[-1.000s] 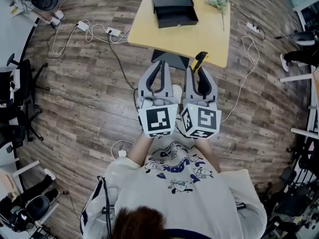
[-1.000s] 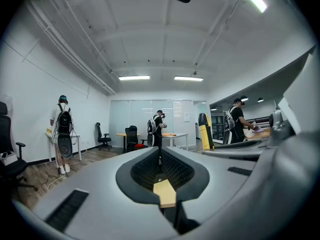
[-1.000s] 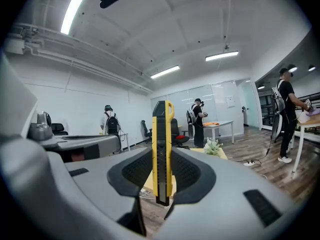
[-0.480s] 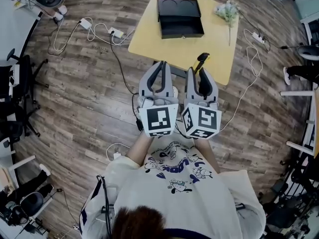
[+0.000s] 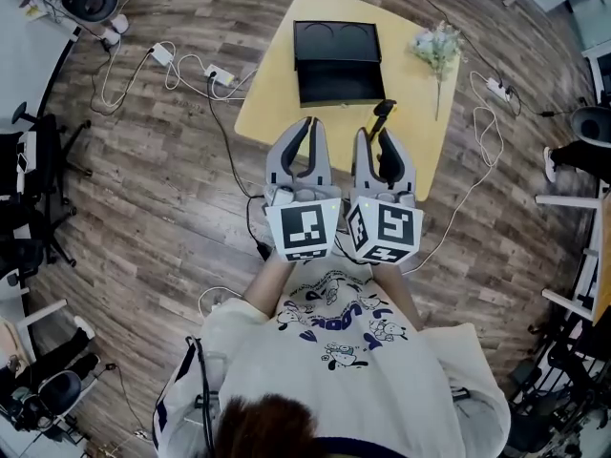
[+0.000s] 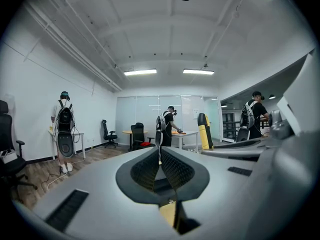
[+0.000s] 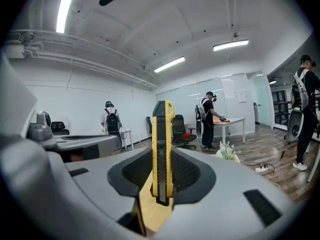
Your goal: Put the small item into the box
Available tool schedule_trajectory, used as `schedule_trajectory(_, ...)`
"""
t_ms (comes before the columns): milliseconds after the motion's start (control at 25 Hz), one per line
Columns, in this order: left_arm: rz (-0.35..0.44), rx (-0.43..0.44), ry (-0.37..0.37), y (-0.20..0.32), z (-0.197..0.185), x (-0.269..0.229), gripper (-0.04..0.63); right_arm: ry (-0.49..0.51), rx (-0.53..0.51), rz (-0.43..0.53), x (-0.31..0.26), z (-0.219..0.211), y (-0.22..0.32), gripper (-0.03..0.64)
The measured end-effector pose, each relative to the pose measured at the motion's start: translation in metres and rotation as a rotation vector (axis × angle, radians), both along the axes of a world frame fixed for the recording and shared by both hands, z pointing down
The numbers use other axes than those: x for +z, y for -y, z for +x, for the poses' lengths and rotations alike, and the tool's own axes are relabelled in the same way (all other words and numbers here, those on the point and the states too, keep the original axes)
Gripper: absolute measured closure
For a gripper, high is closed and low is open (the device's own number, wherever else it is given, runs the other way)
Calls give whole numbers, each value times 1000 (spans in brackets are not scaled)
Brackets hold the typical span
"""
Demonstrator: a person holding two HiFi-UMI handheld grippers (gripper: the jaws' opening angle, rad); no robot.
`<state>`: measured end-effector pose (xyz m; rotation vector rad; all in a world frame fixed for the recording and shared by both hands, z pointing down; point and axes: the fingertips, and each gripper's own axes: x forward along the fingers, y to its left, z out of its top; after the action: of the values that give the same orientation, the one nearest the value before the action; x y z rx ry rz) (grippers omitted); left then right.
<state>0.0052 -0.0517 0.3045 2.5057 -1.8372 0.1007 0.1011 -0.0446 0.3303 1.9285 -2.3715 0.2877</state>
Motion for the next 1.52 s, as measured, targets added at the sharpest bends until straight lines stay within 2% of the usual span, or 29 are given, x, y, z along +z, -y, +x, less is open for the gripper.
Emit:
schedule_trajectory(480,-17,-67,12,85,27,3,571,-1,-90,-16,2,22,92,491)
schedule_trajectory(960,-90,-128,30,124,14,26,571,-24,-147,-81,28,18,142,491)
schedule_trajectory(1520,-212,-78,48,177,-4,73,571,-110,-176,-192,76,-3,191,491)
